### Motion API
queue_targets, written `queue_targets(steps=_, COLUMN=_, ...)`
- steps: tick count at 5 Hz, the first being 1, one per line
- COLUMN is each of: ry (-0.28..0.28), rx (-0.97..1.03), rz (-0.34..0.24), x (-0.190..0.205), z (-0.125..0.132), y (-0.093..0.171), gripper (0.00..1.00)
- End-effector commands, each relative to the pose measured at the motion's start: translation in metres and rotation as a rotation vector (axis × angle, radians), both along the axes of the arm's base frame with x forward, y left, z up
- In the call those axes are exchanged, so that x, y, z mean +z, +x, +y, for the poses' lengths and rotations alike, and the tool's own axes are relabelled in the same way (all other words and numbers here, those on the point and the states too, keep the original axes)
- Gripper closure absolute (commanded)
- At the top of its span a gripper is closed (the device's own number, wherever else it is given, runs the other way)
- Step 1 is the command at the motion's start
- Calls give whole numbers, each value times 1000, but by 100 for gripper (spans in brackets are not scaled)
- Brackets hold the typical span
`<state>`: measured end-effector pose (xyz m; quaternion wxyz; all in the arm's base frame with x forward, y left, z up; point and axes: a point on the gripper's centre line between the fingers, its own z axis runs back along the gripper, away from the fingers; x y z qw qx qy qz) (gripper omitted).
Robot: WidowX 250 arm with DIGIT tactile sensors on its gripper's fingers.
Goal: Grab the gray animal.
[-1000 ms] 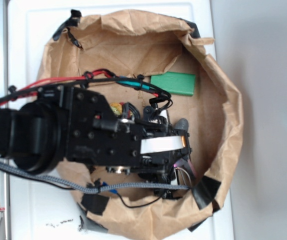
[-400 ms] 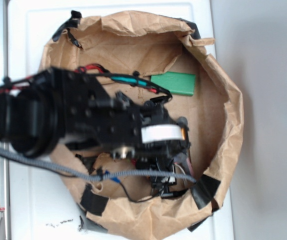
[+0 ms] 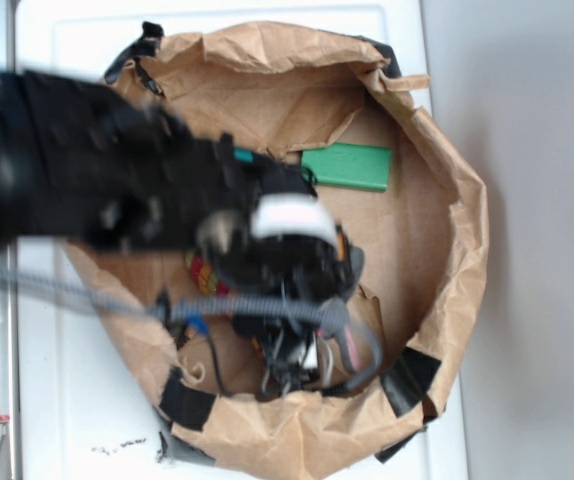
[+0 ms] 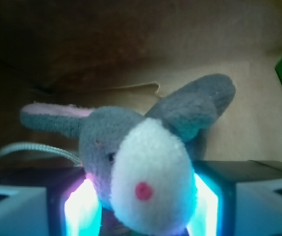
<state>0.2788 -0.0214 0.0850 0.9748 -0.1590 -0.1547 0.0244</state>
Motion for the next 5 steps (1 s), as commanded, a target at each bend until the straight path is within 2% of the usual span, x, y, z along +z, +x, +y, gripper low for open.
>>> queue_targets(steps=1, ry=-101, rx=-58, rz=-47, x=67, z=39, y=29, gripper=100)
queue_targets(steps=3, ry=-137, rx=-142, rz=-135, x=82, z=36, y=46, gripper=100)
queue_targets(steps=4, ry=-117, rx=-171, rz=-171, x=86, z=36, y=54, gripper=100)
queue_targets(steps=5, ry=-15, rx=-273, rz=-205, x=82, z=25, y=61, gripper=9)
